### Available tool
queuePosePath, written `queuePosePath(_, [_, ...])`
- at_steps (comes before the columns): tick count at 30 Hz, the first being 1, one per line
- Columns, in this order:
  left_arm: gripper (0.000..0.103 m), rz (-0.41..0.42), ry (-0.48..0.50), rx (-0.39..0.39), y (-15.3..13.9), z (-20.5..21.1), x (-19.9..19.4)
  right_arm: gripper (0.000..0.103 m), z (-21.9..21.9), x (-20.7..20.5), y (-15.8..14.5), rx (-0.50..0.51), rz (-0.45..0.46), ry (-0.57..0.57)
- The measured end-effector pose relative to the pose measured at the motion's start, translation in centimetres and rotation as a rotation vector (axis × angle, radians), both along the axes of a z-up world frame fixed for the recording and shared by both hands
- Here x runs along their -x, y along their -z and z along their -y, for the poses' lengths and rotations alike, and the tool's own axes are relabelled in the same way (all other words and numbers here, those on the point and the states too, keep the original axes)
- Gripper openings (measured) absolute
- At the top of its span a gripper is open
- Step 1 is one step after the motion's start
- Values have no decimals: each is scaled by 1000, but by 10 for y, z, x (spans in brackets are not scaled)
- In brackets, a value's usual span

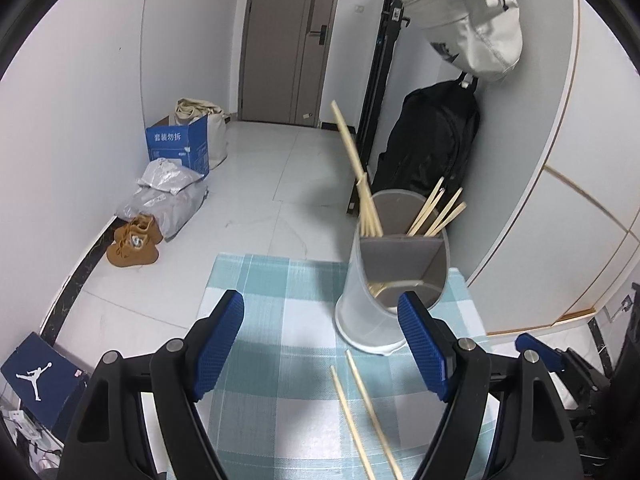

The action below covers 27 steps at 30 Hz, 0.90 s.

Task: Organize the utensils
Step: 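Withdraw both open grippers from the holder toward the last chopsticks, then lower the right gripper onto the last chopsticks and grasp one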

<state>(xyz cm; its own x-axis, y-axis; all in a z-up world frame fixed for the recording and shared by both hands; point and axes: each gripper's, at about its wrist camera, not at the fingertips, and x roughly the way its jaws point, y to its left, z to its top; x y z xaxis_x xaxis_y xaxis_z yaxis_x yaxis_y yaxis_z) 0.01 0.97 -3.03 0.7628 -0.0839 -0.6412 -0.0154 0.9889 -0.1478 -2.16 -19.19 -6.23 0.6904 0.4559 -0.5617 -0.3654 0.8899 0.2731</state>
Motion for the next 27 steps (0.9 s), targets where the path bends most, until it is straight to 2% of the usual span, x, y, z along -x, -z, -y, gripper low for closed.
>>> queuePosePath(10, [76, -76, -17, -11, 44, -12, -7, 82, -10, -12, 34, 30, -105, -6])
queuePosePath(18, [76, -132, -51, -11, 54, -25, -12, 62, -31, -29, 55, 116, -200, -56])
queuePosePath(20, [76, -148, -64, -4, 57, -32, -13, 55, -41, -35, 59, 149, -221, -81])
queuePosePath(22, [76, -171, -77, 15, 59, -39, -14, 52, -53, -41, 63, 184, -233, -112])
queuePosePath(25, [76, -196, -102, 32, 62, -49, -14, 41, -75, -53, 73, 252, -251, -162])
queuePosePath(27, [76, -208, -119, 41, 66, -58, -18, 40, -89, -61, 82, 294, -266, -191])
